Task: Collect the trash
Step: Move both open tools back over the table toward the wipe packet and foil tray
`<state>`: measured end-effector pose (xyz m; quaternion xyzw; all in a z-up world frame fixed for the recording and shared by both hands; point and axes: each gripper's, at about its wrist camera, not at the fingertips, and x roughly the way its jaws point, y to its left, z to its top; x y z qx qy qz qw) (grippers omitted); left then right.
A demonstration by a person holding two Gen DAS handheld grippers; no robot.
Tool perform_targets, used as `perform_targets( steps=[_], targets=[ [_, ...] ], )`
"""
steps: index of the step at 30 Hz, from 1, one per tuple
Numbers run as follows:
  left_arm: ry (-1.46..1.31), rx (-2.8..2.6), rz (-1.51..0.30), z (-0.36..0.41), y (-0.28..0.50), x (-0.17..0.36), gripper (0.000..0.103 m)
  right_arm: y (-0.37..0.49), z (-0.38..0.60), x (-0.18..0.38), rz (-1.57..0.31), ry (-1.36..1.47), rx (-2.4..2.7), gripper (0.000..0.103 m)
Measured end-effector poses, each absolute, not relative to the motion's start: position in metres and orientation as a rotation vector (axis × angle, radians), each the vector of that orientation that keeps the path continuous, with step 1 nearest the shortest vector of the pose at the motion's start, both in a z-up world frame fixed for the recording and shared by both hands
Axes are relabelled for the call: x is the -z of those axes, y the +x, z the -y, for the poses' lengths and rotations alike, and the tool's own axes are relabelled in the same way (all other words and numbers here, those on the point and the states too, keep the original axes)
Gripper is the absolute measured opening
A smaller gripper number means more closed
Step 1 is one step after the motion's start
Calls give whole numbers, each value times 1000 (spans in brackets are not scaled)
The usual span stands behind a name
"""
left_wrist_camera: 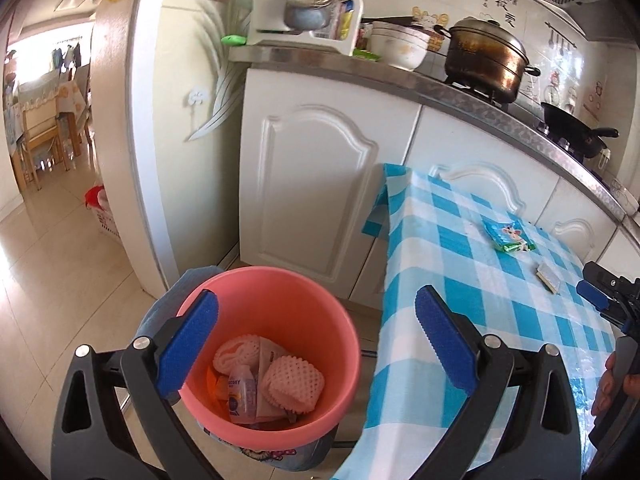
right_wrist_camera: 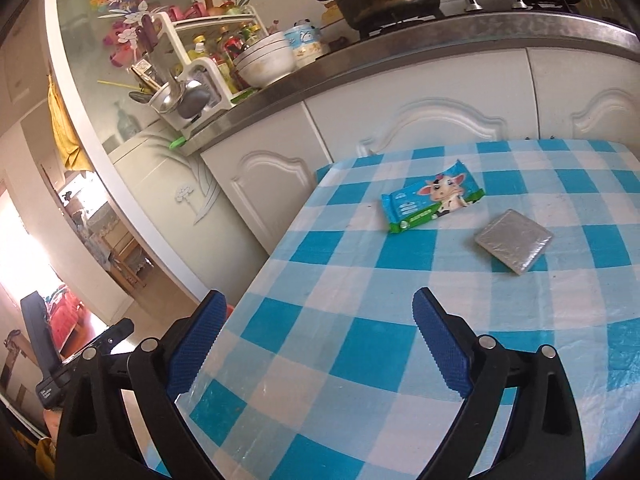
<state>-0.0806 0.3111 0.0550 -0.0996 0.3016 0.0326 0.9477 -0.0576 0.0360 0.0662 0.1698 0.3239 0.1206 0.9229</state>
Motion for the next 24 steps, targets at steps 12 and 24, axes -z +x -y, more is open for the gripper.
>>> perform_targets(
  steps=[12, 24],
  targets=[
    [-143, 20, -598, -253, -77, -76, 99, -74, 27, -54, -644, 435, -179, 97],
    [-199, 128, -596, -203, -60, -81, 99, -82, 88, -41, -653, 540, -164, 98]
  ],
)
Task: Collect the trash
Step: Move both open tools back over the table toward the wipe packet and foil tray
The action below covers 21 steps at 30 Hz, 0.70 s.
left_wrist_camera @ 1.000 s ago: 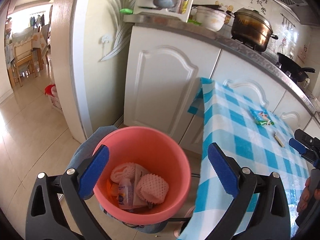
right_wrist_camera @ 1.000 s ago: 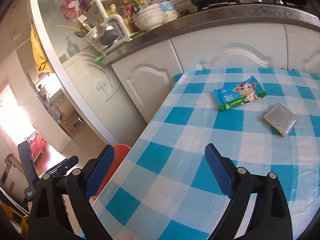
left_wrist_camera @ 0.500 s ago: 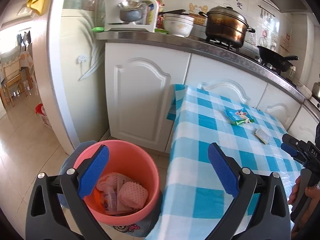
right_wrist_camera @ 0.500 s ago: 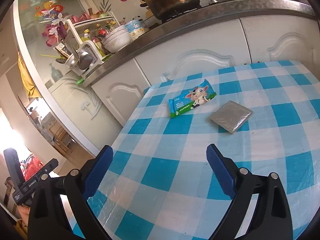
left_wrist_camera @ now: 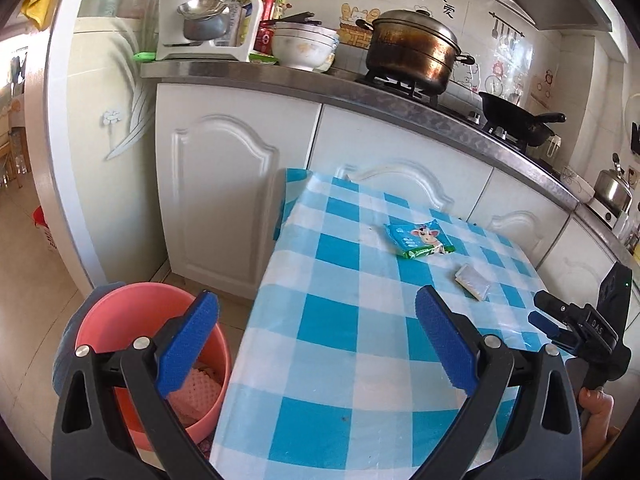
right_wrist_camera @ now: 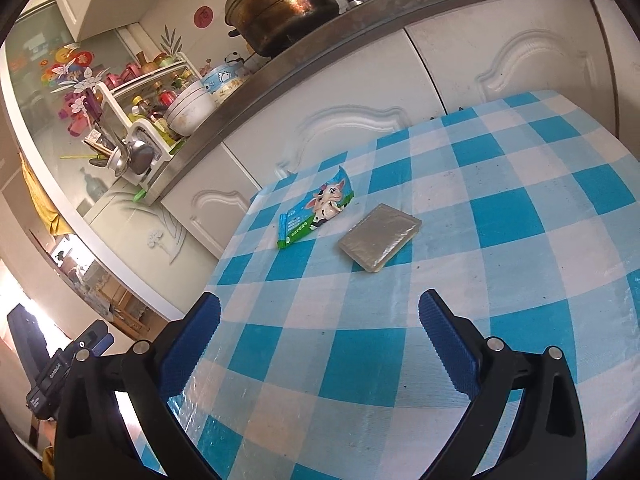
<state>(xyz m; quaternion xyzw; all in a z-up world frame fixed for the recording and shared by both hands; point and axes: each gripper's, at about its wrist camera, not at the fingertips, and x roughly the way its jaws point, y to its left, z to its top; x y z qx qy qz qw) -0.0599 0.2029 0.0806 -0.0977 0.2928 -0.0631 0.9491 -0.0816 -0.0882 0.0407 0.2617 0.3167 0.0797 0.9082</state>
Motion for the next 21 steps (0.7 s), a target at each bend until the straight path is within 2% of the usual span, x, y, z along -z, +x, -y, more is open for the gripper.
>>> perform_targets(
  steps=[9, 21],
  targets=[
    [-75, 302, -673, -137, -20, -69, 99, -85, 109, -38, -650, 550, -215, 98],
    [340, 644, -702, -34, 64, -59, 99, -83, 128, -25, -675, 637, -284, 98]
  ],
)
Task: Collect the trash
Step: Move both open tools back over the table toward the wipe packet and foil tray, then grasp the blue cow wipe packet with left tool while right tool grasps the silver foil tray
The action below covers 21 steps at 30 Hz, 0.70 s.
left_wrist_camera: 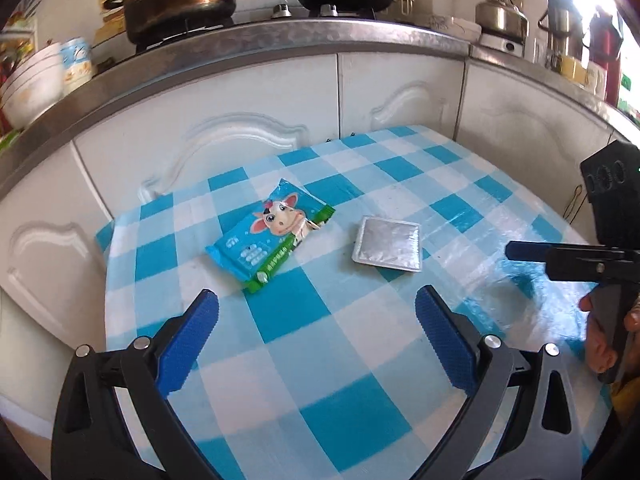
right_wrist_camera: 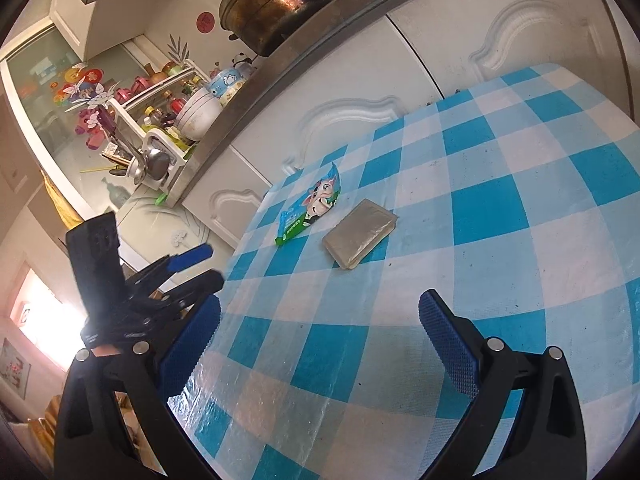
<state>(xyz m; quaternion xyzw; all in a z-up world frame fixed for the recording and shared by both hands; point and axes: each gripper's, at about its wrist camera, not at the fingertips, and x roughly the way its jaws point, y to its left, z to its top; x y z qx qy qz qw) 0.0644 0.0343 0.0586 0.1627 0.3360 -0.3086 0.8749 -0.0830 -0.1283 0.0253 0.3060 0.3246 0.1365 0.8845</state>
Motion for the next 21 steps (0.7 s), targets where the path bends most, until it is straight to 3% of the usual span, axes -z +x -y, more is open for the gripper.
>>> perform_targets(
  steps=[7, 21],
  targets=[
    [507, 703, -778, -4, 126, -39, 99, -81, 131, -23, -691, 667, -300, 98],
    [527, 691, -872, 11, 193, -13, 99, -76, 128, -22, -724, 674, -341, 98]
  ],
)
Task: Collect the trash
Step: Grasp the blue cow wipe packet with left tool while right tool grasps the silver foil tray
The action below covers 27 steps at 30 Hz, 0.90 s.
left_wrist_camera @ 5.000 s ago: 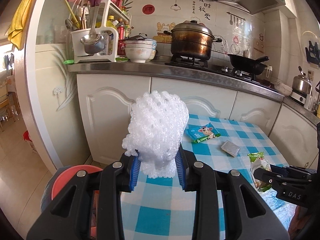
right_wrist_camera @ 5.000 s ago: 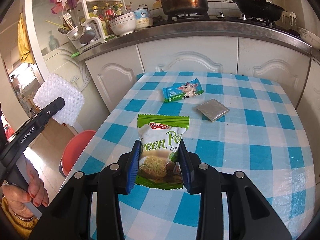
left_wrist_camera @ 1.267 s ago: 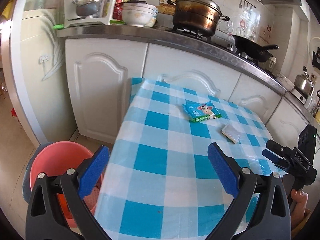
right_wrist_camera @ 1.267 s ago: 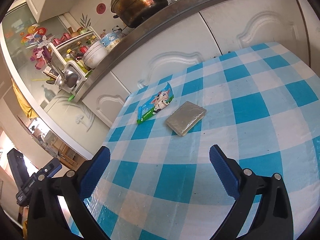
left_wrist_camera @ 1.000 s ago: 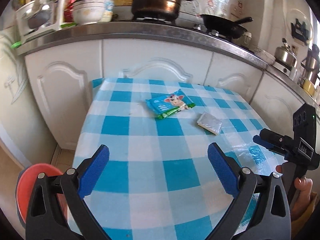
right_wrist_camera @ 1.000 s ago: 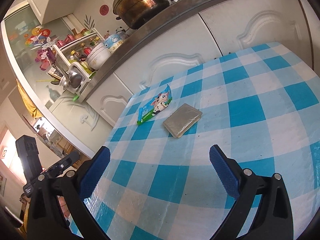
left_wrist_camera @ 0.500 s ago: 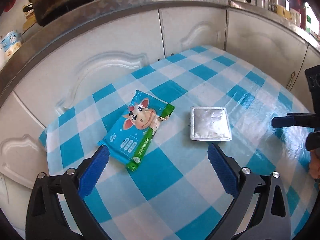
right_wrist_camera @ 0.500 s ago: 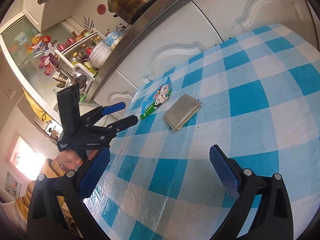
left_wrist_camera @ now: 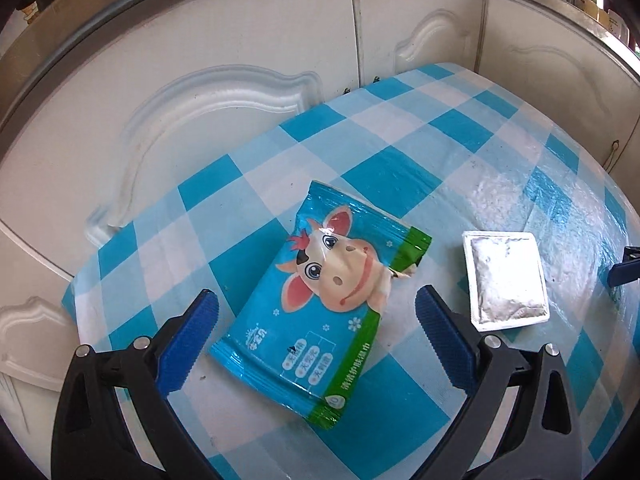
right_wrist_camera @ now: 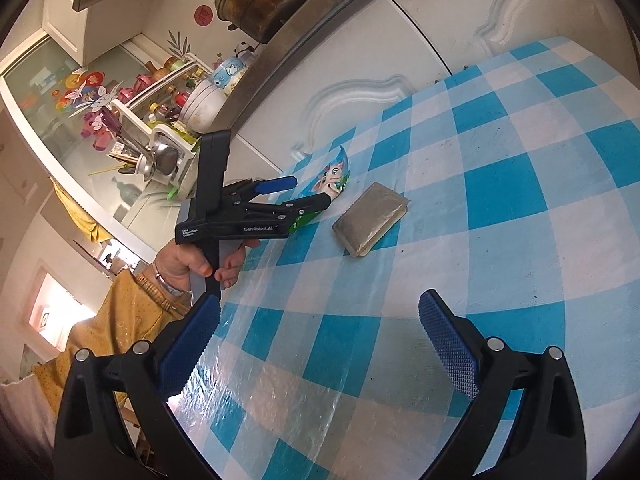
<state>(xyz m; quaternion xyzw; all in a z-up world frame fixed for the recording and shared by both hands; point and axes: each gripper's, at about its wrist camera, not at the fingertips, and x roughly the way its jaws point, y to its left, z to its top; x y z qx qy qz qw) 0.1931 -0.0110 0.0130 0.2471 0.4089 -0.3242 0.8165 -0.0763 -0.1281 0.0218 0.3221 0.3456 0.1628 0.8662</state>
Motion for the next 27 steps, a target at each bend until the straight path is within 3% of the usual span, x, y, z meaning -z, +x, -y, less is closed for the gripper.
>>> perform_targets(
  steps=[19, 27],
  targets=[
    [442, 679, -885, 9, 207, -3, 98, -76, 118, -21, -755, 661, -356, 98],
    [377, 670, -872, 12, 195, -7, 70, -74, 115, -21, -767, 614, -332, 98]
  ],
)
